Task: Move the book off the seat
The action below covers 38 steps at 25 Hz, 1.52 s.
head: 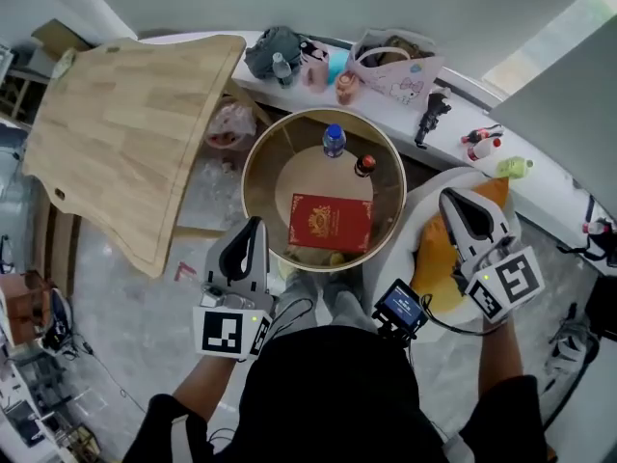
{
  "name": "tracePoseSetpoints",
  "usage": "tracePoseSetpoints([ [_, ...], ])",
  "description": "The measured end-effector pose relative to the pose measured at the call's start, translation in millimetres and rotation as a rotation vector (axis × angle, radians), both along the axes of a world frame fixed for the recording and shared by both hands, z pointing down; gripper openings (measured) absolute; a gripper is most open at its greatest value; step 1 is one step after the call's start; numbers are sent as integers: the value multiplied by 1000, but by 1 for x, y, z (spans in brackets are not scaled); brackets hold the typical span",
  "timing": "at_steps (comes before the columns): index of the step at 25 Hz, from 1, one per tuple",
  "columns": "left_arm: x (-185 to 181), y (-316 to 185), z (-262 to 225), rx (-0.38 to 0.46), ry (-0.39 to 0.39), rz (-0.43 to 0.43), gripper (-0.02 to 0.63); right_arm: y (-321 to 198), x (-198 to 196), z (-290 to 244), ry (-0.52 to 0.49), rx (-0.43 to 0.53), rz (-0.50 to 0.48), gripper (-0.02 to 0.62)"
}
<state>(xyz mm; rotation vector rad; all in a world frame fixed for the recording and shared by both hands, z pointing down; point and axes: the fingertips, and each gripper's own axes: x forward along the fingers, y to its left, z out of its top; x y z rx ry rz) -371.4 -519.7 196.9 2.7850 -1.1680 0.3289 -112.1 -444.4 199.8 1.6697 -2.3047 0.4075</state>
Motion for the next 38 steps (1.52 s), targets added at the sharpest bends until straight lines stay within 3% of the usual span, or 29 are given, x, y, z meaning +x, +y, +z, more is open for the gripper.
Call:
tracePoseSetpoints([
  [4, 3, 12, -32, 37, 26, 19, 14, 26, 1, -50, -6, 63, 35, 17],
  [15, -11, 17, -91, 119, 115, 12, 14, 46, -25, -118, -197, 284, 198, 17],
  [22, -16, 17, -93, 131, 115, 30, 13, 38, -35, -116, -254, 291, 206, 17],
  [38, -31, 14, -96, 138, 123, 45, 14, 35, -58, -117, -230, 291, 202, 17],
])
